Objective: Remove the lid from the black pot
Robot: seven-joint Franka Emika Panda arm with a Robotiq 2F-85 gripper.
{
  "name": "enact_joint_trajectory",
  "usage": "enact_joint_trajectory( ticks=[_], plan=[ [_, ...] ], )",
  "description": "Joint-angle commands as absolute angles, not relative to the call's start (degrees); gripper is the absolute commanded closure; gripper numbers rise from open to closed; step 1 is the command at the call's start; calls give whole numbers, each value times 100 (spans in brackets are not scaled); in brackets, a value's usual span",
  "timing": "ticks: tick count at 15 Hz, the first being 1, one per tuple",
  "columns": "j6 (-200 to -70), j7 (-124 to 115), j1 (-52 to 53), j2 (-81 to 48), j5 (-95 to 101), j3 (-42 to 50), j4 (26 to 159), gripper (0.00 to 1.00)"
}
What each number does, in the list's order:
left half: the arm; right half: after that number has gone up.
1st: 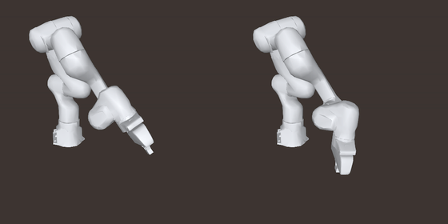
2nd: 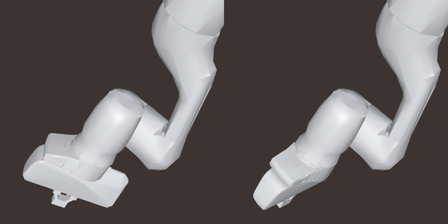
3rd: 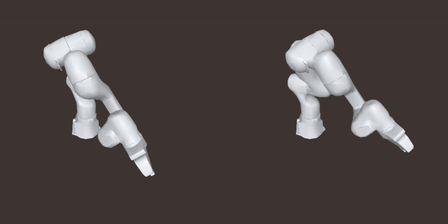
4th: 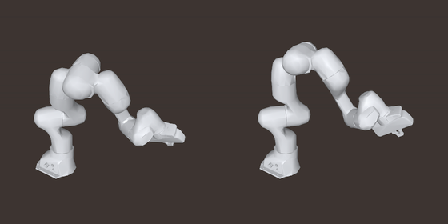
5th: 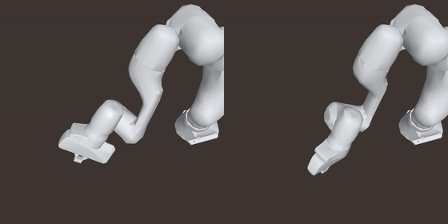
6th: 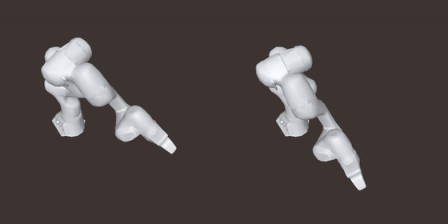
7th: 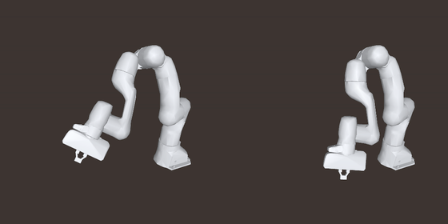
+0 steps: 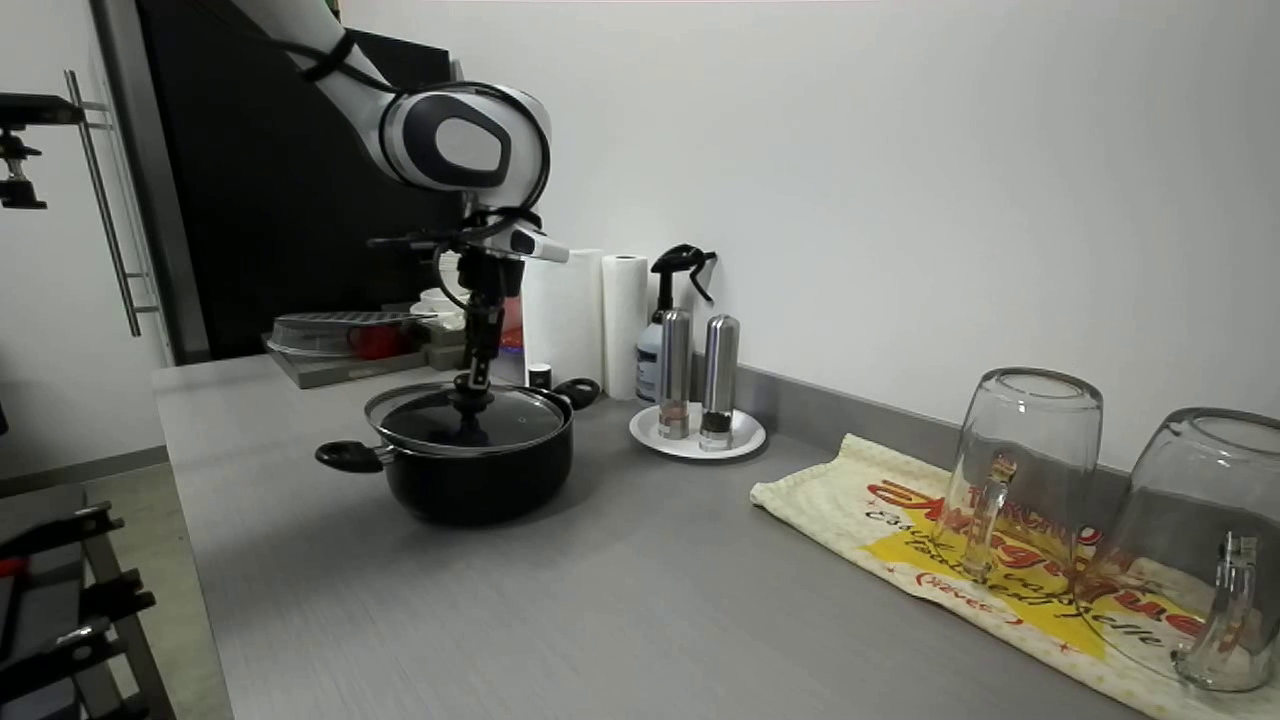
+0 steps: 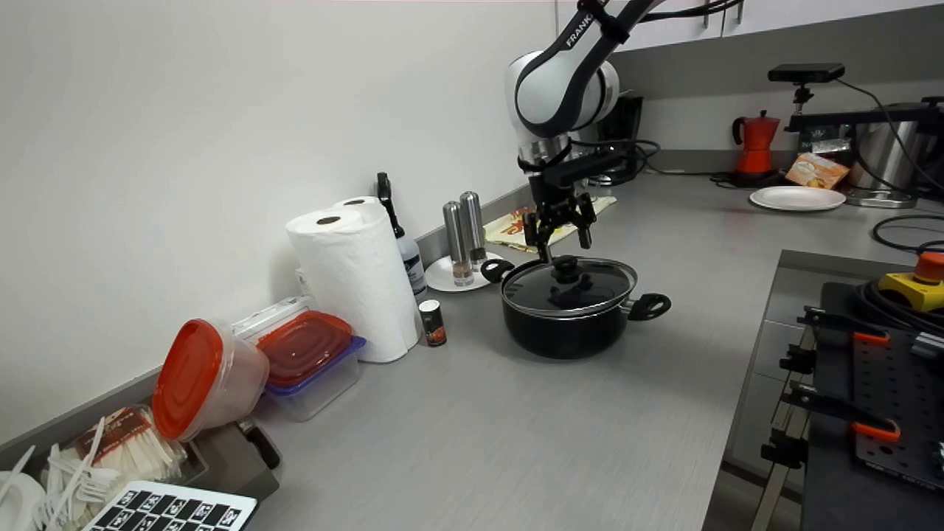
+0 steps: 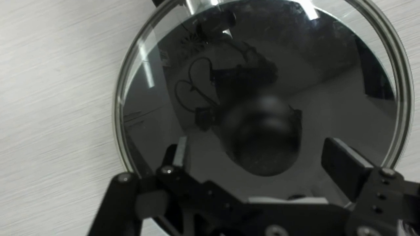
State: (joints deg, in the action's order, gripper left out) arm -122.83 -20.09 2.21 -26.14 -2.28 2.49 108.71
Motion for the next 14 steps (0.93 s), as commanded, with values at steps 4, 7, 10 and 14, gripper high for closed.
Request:
enact_joint_trajectory(
  ticks=[4,7,10,14],
  plan=[
    [-12360,-2152,259,-2735,-322,263,10729,0],
    [-12350,-2165,260,-2773,-350,259,10702,0],
    [-12336,-2190,262,-2821,-361,259,10658,0],
    [-12351,-2184,264,-2845,-344,259,10643,32]
  ],
)
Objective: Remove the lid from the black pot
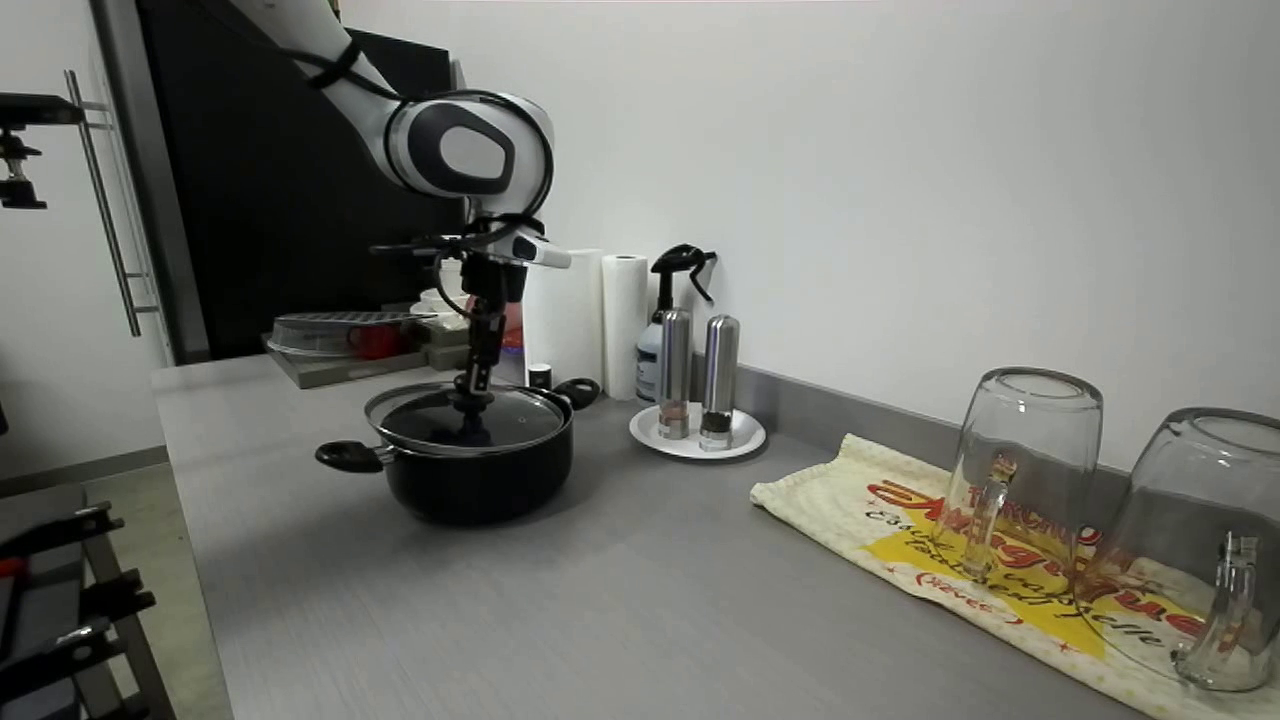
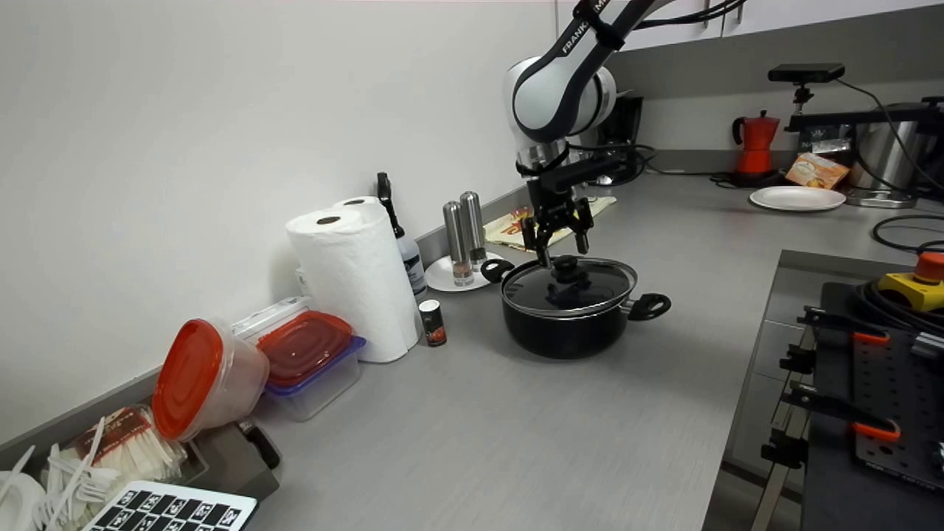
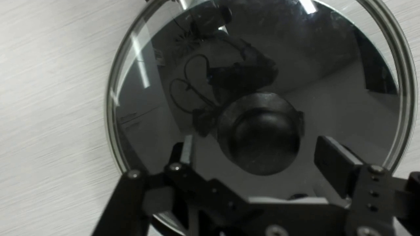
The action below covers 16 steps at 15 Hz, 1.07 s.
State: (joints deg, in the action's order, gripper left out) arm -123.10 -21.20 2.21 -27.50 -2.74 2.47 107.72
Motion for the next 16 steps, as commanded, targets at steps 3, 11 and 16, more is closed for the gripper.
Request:
enact_joint_trajectory(
  ticks=[3,11,16],
  plan=[
    [-12324,-2197,266,-2865,-338,266,10610,56],
    [-12179,-2205,268,-2704,-353,257,10541,75],
    [-12199,-2223,291,-2500,-337,248,10461,75]
  ],
)
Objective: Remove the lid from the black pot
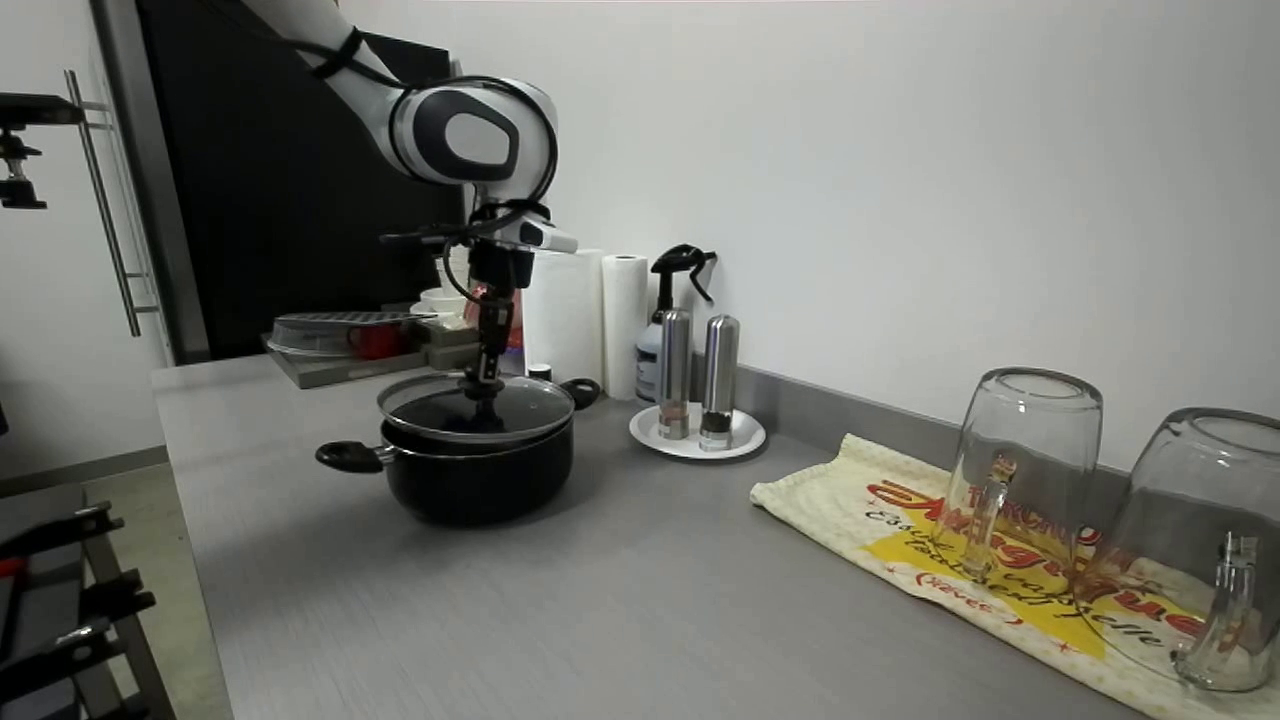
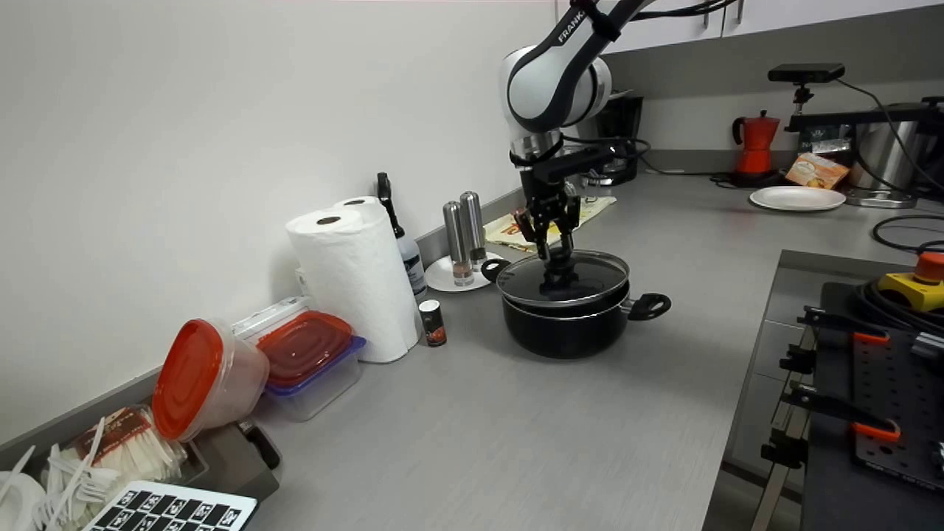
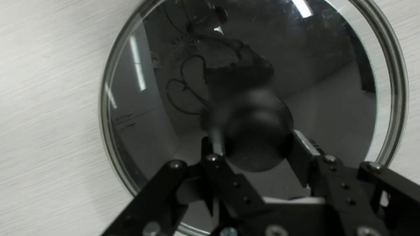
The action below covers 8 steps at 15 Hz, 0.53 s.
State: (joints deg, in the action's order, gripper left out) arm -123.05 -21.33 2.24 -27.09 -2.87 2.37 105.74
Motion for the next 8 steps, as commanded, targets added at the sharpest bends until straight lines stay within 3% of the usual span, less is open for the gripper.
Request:
enact_joint_trajectory(
  ticks=[1,8],
  plan=[
    [-12209,-2235,309,-2472,-320,243,10438,75],
    [-12313,-2395,831,-2287,-59,6,10446,75]
  ],
)
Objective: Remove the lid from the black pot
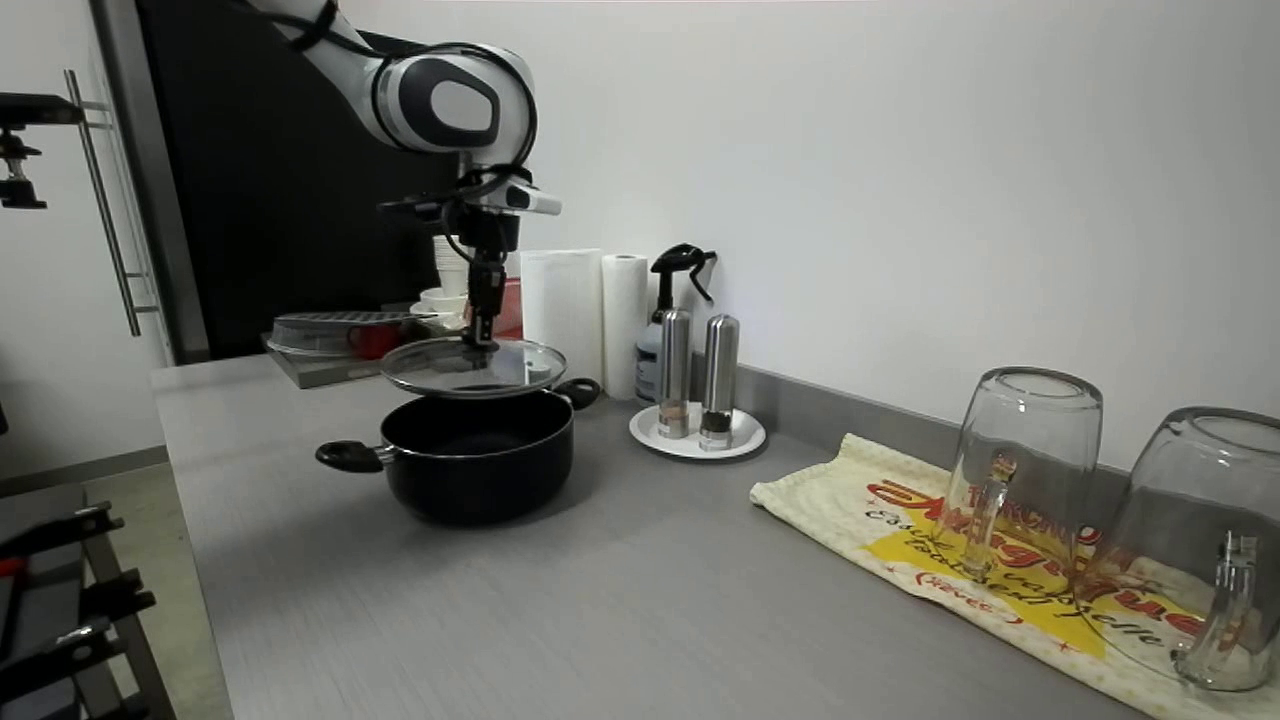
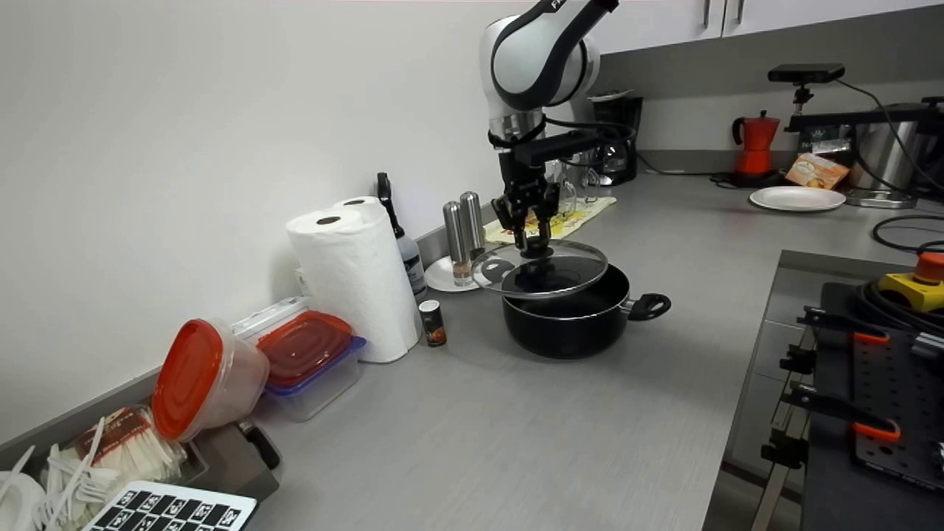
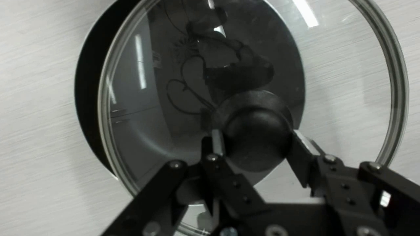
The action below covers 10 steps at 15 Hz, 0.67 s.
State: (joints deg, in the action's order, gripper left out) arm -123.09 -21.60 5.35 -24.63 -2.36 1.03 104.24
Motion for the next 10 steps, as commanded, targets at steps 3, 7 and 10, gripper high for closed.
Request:
enact_joint_trajectory(
  ticks=[3,7,10],
  plan=[
    [-12315,-2568,1184,-2309,93,-161,10436,75],
    [-12317,-2869,1671,-2442,319,-370,10385,75],
    [-12347,-3111,1982,-2618,410,-488,10268,75]
  ],
)
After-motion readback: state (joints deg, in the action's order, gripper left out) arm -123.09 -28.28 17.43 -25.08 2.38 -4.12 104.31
